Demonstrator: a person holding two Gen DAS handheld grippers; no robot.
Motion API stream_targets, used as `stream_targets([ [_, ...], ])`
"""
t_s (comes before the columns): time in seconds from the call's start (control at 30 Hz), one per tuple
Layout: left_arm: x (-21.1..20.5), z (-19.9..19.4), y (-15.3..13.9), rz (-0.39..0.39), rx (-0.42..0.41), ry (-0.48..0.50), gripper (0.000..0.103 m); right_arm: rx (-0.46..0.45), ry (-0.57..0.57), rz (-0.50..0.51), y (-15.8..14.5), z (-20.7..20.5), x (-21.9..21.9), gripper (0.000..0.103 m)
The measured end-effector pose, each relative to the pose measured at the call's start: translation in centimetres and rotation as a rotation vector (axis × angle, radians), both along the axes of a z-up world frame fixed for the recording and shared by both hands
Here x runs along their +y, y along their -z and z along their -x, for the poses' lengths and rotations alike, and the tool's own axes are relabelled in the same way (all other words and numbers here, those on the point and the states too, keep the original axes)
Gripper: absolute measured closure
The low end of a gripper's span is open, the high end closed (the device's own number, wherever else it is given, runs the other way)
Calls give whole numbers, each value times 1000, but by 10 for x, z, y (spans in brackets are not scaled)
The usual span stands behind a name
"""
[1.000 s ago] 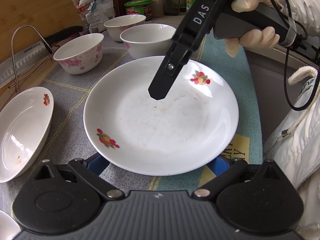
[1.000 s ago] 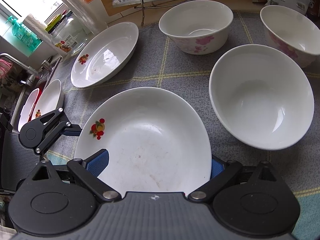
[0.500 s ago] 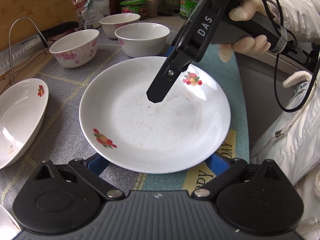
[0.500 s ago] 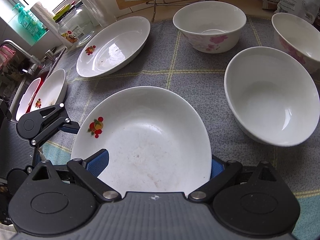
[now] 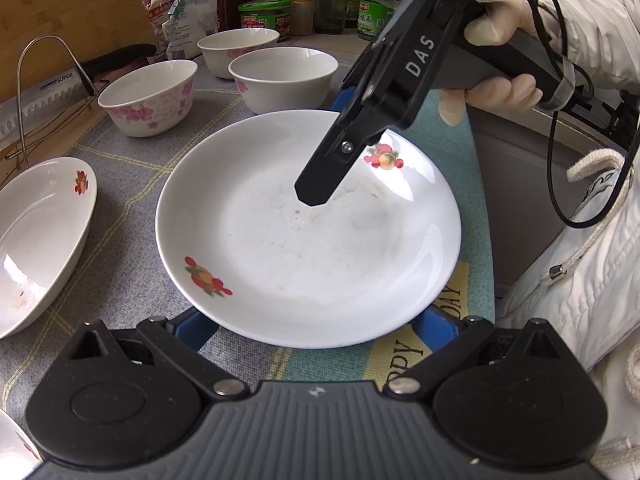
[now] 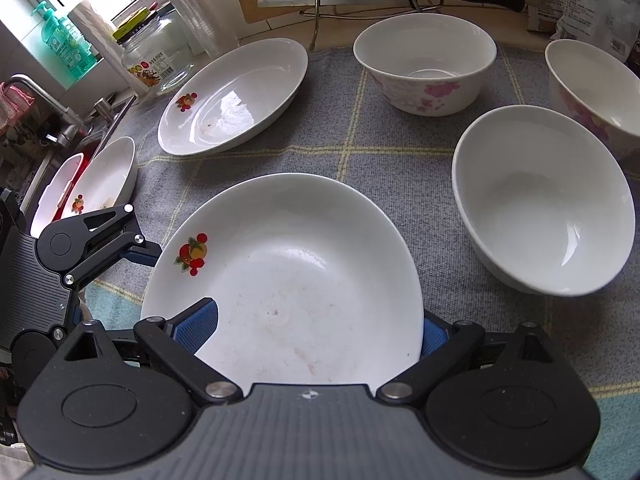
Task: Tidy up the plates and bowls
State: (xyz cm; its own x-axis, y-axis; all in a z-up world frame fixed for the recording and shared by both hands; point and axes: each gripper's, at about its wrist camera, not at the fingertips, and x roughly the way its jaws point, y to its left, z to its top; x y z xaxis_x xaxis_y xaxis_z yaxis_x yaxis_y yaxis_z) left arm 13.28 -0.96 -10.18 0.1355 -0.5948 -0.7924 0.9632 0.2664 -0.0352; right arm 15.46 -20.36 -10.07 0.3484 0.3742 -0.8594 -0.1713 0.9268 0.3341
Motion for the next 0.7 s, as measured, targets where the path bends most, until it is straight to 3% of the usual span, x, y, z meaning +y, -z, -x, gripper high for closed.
stream_targets([
  [0.3,14,4,-8,19,-9,-38,3,-19,-20,2,-9,-3,10,2],
  [0.7,60,11,-25,46,-29,-141,3,-62,-97,2,-26,-15,56,2],
])
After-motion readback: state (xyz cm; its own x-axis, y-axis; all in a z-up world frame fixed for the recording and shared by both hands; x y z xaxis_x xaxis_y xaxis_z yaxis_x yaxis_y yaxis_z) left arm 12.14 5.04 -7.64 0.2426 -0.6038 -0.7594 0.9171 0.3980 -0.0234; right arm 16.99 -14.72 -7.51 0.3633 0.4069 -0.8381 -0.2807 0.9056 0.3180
